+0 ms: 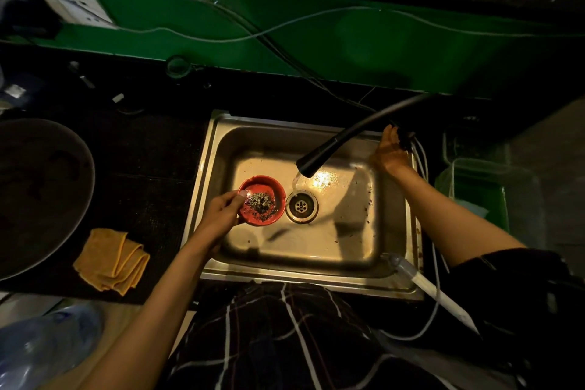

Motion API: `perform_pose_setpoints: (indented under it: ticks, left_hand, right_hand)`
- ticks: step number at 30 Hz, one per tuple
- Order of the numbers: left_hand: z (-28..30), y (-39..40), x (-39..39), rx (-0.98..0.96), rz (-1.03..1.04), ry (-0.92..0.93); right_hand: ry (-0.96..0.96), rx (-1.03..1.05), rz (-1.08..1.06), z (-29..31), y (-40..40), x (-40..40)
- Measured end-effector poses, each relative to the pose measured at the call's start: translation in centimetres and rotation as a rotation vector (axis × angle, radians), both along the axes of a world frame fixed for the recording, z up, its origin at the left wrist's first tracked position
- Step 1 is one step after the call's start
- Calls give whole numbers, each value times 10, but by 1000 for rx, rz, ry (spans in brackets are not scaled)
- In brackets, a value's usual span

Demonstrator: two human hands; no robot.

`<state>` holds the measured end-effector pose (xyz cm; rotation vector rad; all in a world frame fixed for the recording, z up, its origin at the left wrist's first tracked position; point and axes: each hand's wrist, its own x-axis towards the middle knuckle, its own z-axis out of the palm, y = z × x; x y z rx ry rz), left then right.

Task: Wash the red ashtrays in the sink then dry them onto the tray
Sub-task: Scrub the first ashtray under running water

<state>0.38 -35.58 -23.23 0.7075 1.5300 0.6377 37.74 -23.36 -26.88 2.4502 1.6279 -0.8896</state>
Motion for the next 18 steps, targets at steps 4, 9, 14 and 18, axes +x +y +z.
perform_pose_setpoints:
  ticks: [4,9,14,18]
  left_hand:
    - [-3,-1,-1,-1,-12,-4]
    - [-6,-3,-6,-12,-20,14]
    - [-12,-6,-9,-53,0,25]
    - [-22,-1,-12,-61,-56,38]
  right_hand:
    - [23,16,-41,-3,-5,-3]
    - [90,265,-135,-8,-51,-42]
    - [489,112,-256,-17,-119,-109]
    - [890,-83,-329,-5,-142,-153]
